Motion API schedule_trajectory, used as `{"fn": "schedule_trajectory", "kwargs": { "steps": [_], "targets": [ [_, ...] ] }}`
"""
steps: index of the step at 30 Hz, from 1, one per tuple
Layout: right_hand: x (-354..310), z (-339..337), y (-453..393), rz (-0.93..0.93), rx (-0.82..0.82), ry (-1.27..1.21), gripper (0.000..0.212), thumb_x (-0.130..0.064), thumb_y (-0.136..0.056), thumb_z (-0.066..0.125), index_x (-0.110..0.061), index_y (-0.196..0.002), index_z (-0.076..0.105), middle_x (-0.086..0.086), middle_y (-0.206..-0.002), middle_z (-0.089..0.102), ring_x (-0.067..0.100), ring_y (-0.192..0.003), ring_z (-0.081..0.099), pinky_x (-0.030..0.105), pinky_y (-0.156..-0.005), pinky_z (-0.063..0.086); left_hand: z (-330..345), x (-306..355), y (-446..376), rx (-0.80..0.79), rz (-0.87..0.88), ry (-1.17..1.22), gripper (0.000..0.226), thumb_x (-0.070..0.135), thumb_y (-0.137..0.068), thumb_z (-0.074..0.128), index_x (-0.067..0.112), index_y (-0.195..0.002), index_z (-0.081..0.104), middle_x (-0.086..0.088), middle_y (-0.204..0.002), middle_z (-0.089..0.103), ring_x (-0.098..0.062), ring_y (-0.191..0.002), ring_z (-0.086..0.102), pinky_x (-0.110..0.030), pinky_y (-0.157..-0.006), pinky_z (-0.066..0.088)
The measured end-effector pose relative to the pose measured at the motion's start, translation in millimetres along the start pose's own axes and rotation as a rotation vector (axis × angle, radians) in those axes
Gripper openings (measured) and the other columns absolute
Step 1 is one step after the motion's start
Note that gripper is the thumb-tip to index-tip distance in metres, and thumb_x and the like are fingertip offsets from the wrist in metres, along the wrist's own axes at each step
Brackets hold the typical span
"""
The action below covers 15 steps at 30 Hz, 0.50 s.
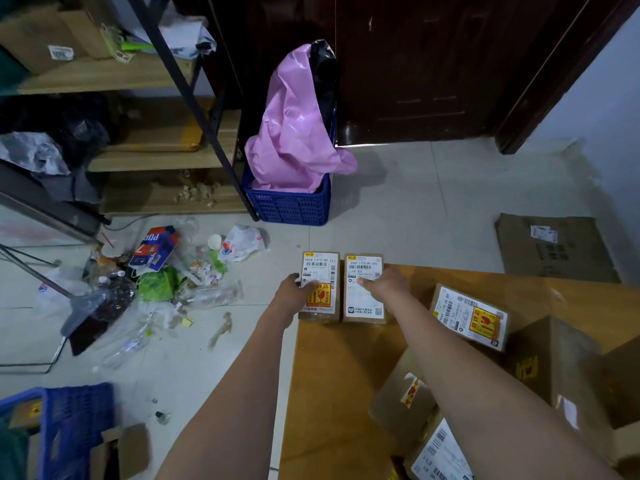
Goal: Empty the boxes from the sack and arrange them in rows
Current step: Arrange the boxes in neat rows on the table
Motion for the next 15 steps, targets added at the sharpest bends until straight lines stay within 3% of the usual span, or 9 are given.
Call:
{"fn": "schedule_trajectory", "kwargs": {
  "steps": [4, 7, 12, 15],
  "targets": [
    [2, 1, -4, 0.015, -0.014, -0.033, 0.054, -0.046, -0.087, 0.070, -0.009, -0.126, 0.061, 0.008, -0.125, 0.066, 0.026, -0.109, 0.065, 0.030, -0.076, 0.052, 3, 1, 0, -0.042, -0.006, 0.054, 0.036, 0.027, -0.099, 0.056, 0.013, -0.133, 0.053, -0.008, -0.119, 0.068, -0.027, -0.101, 0.065, -0.038, -0.072, 0.056],
    [0, 4, -3, 0.014, -0.010, -0.070, 0.053, -0.043, -0.087, 0.071, -0.009, -0.125, 0.060, 0.009, -0.126, 0.066, 0.027, -0.110, 0.065, 0.032, -0.077, 0.053, 3, 0, -1, -0.052, -0.003, 0.055, 0.028, 0.025, -0.099, 0.056, 0.013, -0.124, 0.059, -0.008, -0.112, 0.070, -0.029, -0.100, 0.067, -0.044, -0.078, 0.059],
    [-7, 7, 6, -0.003, -0.009, -0.066, 0.040, -0.036, -0.092, 0.066, -0.011, -0.124, 0.061, 0.007, -0.128, 0.065, 0.024, -0.107, 0.067, 0.022, -0.058, 0.046, 2, 0, -4, -0.032, 0.020, -0.025, 0.030, 0.028, -0.099, 0.056, 0.016, -0.126, 0.059, -0.007, -0.117, 0.070, -0.028, -0.104, 0.067, -0.046, -0.087, 0.057],
    [-8, 9, 9, -0.021, -0.007, -0.069, 0.039, -0.034, -0.095, 0.062, -0.013, -0.128, 0.059, 0.006, -0.130, 0.064, 0.023, -0.105, 0.067, 0.020, -0.054, 0.044, 3, 2, -5, -0.020, 0.016, -0.043, 0.035, 0.029, -0.099, 0.056, 0.015, -0.131, 0.055, -0.008, -0.122, 0.068, -0.029, -0.107, 0.066, -0.046, -0.088, 0.056]
  ]
}}
Point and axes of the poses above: each hand's wrist, its own y-axis away from the middle knuckle, its own z-axis out of the palm, x = y × z, the point moved 9 cm from there along -y, towards the middle knuckle
